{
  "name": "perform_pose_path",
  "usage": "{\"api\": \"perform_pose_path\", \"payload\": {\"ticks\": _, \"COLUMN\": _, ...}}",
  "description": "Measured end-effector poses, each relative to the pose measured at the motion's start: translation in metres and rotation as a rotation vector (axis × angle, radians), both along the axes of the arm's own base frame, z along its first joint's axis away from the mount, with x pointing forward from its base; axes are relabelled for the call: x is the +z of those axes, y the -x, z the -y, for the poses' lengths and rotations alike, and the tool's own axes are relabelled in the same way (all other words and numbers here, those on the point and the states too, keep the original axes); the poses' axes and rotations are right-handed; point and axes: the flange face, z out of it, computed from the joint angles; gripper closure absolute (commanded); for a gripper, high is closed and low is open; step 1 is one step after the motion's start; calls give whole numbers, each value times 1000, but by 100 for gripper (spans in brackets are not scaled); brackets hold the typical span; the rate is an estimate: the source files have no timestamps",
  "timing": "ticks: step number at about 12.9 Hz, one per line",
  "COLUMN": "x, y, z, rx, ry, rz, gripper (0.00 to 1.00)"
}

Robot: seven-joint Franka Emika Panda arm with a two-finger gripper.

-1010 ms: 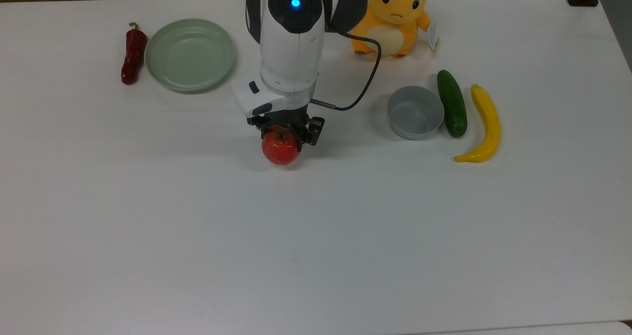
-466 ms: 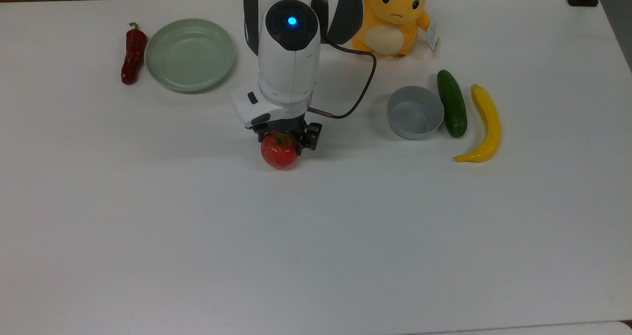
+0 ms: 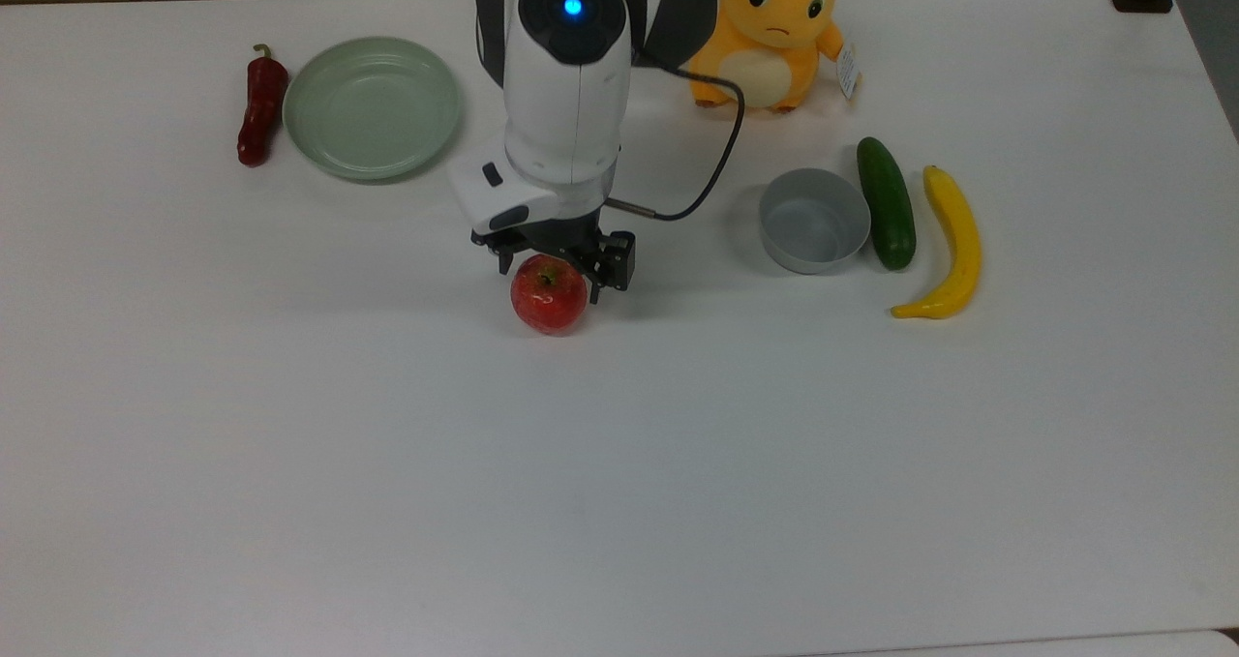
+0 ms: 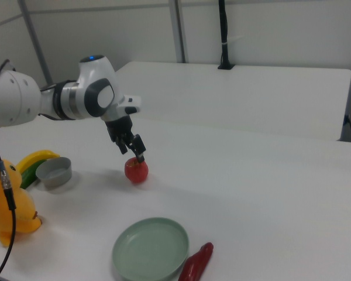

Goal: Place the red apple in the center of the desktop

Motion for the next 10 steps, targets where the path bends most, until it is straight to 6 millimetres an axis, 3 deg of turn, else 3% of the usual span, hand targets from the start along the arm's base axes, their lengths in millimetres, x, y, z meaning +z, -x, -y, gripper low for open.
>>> {"api": "perform_pose_path", "payload": {"ticks": 5, "x": 75, "y": 31, "z": -26, "rx": 48, "ry": 9, "rz": -12, "gripper": 0}}
{"api": "perform_pose_path", "payload": {"ticks": 10, "x": 157, "y": 95, "z": -21, "rx": 121, "ry": -29, "rz": -25, "gripper": 0}}
